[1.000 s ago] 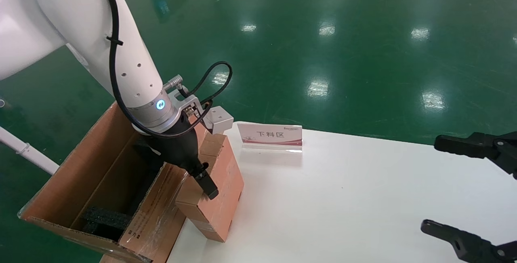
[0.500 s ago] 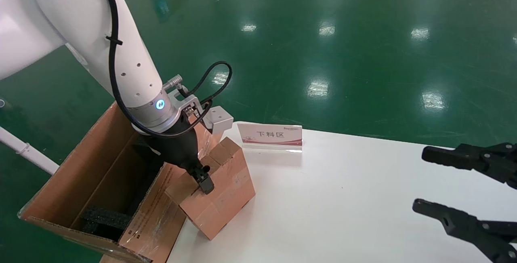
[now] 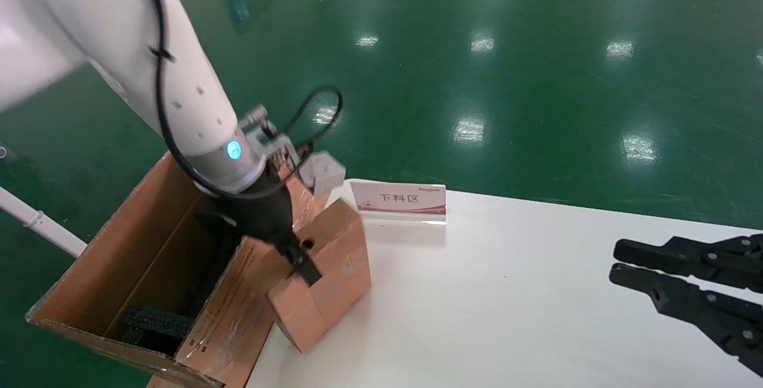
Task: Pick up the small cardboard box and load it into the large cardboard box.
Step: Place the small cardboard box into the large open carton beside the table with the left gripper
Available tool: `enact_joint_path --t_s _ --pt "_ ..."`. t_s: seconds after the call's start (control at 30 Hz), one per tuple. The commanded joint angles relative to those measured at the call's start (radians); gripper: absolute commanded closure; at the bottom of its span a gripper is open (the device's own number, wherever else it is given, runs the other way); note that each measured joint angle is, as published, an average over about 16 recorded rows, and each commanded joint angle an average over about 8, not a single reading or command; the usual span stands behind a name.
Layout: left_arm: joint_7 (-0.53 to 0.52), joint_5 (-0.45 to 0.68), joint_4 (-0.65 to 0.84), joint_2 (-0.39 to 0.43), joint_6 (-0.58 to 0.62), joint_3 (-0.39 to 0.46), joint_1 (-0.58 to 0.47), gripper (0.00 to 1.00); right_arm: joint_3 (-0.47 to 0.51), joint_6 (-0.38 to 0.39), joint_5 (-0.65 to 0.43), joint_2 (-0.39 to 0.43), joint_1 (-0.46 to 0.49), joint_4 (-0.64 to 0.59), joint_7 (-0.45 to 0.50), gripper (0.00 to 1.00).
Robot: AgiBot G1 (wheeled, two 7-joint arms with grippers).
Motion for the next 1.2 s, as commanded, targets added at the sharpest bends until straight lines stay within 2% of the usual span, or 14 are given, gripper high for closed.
enact_joint_path --t_s 0.03,0.17,0.27,0.3,0.53,0.8,0.97,1.2 --pt "0.004 -0.008 -0.011 -0.013 -0.008 -0.012 -0.015 1.0 0.0 0.0 0.0 0.0 0.0 0.0 0.0 0.77" --pt "0.057 -0.06 -0.007 -0.066 -0.007 -0.07 -0.092 1.0 0.0 0.0 0.0 0.0 0.0 0.0 0.0 0.28" --pt "0.108 -0.075 0.02 -0.093 -0.001 -0.11 -0.164 1.0 -0.001 0.0 0.0 0.0 0.0 0.0 0.0 0.03" --pt "0.125 -0.072 0.032 -0.099 0.001 -0.121 -0.189 1.0 -0.001 0.0 0.0 0.0 0.0 0.0 0.0 0.0" --pt "0.225 -0.003 0.134 -0.11 0.015 -0.153 -0.322 1.0 -0.001 0.0 0.001 0.0 0.0 0.0 -0.001 0.0" --pt "0.32 0.086 0.227 -0.1 0.078 -0.124 -0.395 1.0 -0.002 0.0 0.001 0.0 0.001 -0.001 -0.001 0.0" --pt "0.371 0.11 0.282 -0.102 0.117 -0.071 -0.412 1.0 -0.002 0.0 0.001 0.001 0.001 -0.001 -0.001 0.0" --pt "0.419 0.128 0.357 -0.107 0.127 0.061 -0.435 1.0 -0.002 0.001 0.001 0.001 0.001 -0.001 -0.001 0.0"
